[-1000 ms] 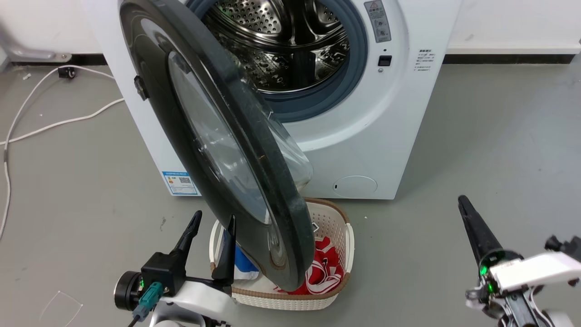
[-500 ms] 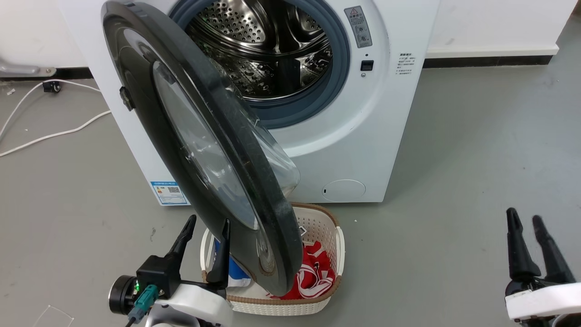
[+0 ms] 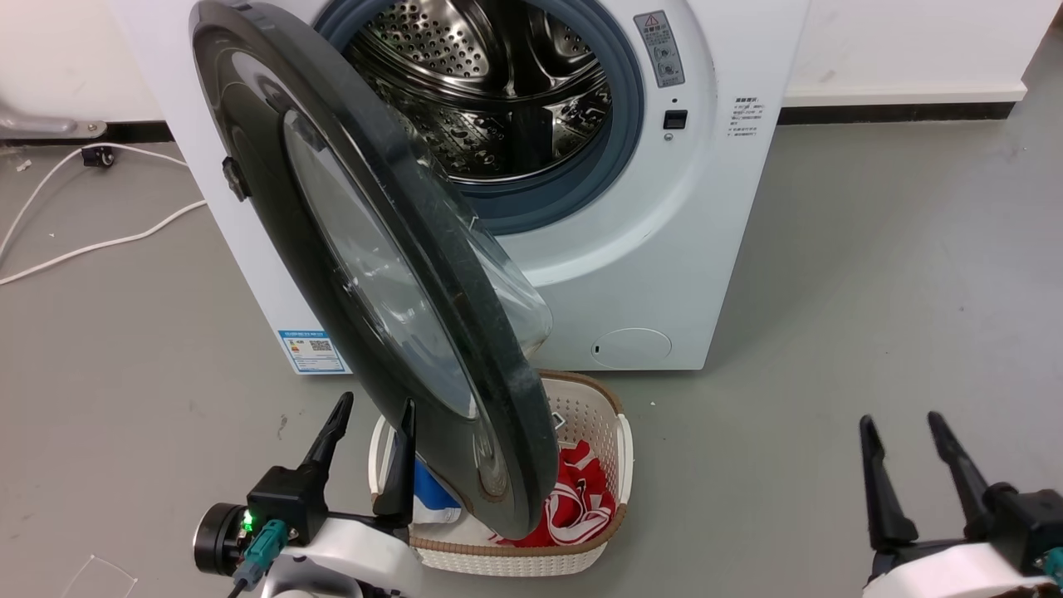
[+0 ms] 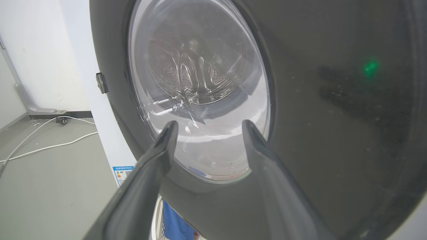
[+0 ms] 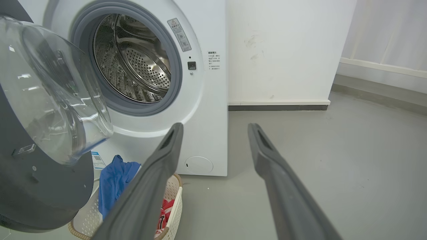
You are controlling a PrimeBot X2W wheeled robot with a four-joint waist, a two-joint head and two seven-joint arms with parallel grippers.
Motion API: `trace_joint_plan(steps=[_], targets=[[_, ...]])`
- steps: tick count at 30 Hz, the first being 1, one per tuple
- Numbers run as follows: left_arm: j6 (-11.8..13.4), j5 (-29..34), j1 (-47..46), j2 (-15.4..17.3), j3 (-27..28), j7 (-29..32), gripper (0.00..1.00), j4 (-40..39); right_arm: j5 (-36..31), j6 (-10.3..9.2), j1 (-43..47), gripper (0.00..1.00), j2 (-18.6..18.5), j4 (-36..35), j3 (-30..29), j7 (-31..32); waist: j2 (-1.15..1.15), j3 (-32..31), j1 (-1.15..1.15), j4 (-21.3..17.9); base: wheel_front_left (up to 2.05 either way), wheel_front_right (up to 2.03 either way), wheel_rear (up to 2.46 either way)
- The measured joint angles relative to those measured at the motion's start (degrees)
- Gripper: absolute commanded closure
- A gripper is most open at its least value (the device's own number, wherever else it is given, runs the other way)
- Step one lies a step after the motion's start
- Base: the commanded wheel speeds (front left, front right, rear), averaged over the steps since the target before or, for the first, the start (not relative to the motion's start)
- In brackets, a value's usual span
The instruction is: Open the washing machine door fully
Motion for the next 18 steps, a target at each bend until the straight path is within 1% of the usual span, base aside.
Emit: trace_joint_plan(steps=[7, 18], targets=[[-0.1, 0.2, 0.0, 0.0, 0.4, 0.0, 0.0, 0.2, -0.6, 0.0, 0.8, 0.0, 1.3, 0.6, 1.2, 0.0, 0.0, 0.0, 0.0, 0.1, 0.0, 0.0, 0.0], [-0.1, 0.1, 0.0, 0.0, 0.9, 0.0, 0.0, 1.0, -0.8, 0.0, 0.7, 0.0, 1.6, 1.0, 1.6, 0.0, 0.0, 0.3, 0.0, -0.1, 0.0, 0.0, 0.0]])
